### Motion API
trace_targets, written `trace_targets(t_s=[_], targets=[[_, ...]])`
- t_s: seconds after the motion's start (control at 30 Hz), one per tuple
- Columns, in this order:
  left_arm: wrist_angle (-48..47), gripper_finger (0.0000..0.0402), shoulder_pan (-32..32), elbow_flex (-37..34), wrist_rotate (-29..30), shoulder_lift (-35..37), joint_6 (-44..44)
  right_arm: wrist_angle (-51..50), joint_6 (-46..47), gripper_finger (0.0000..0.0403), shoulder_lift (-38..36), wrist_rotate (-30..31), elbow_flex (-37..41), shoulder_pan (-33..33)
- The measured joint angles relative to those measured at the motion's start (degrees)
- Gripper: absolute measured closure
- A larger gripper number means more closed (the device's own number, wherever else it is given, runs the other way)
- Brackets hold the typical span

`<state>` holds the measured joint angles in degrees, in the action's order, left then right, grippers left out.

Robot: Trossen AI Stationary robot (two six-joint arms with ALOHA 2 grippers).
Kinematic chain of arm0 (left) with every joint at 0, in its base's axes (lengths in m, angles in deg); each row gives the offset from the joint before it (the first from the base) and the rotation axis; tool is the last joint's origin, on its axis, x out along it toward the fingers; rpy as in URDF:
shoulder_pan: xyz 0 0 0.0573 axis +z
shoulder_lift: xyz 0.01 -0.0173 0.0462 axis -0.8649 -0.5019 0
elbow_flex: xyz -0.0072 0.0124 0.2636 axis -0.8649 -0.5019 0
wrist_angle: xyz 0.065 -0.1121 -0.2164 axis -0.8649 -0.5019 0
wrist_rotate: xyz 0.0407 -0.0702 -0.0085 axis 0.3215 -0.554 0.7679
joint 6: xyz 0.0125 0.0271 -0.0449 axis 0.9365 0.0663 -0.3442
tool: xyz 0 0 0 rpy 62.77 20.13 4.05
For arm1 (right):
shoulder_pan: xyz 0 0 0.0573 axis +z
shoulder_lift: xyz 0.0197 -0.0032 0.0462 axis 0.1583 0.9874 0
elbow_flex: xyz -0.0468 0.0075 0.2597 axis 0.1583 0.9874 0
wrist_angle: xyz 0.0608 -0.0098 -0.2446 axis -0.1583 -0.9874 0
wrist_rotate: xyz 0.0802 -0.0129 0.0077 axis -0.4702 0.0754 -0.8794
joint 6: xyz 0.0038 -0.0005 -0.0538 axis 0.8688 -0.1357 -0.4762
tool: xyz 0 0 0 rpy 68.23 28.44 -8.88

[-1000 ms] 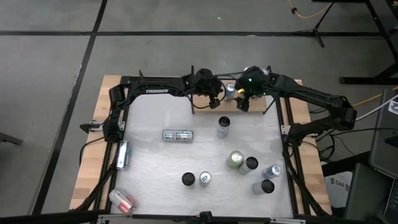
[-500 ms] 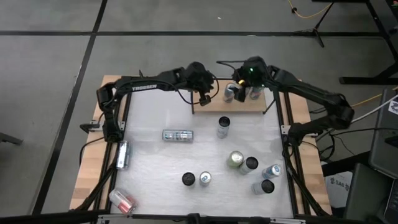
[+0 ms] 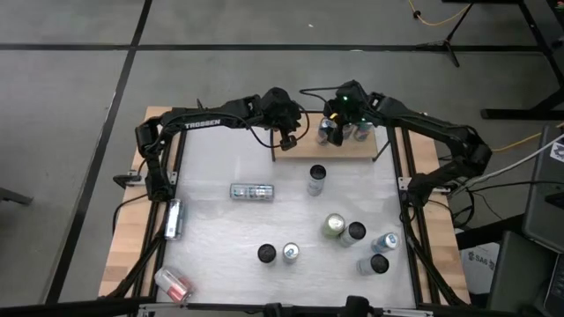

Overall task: Place canned beverage on shelf
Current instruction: Put the blue soda can on the shelf aligned with the other blue soda cans

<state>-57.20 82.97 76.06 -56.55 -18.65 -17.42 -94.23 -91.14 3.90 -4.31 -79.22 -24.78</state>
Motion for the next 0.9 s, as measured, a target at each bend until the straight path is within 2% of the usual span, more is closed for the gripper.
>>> trace_targets(t_s=[0.47,0.67,0.9], targets=[[-0.71,0.0396,-0.47,0.0,-0.48,-0.04,-0.07,-0.04,0.1,0.01,0.36,-0.66,0.0,-1.62],[-0.75,0.0396,-0.84,0.0,-0.52,-0.04,-0.2,-0.37,0.22,0.01,0.36,-6.36,0.02,-3.82],[-0.73,0.0396,-1.16,0.0,-0.52,-0.04,-0.2,-1.15,0.21,0.01,0.36,-7.02,0.02,-3.63]])
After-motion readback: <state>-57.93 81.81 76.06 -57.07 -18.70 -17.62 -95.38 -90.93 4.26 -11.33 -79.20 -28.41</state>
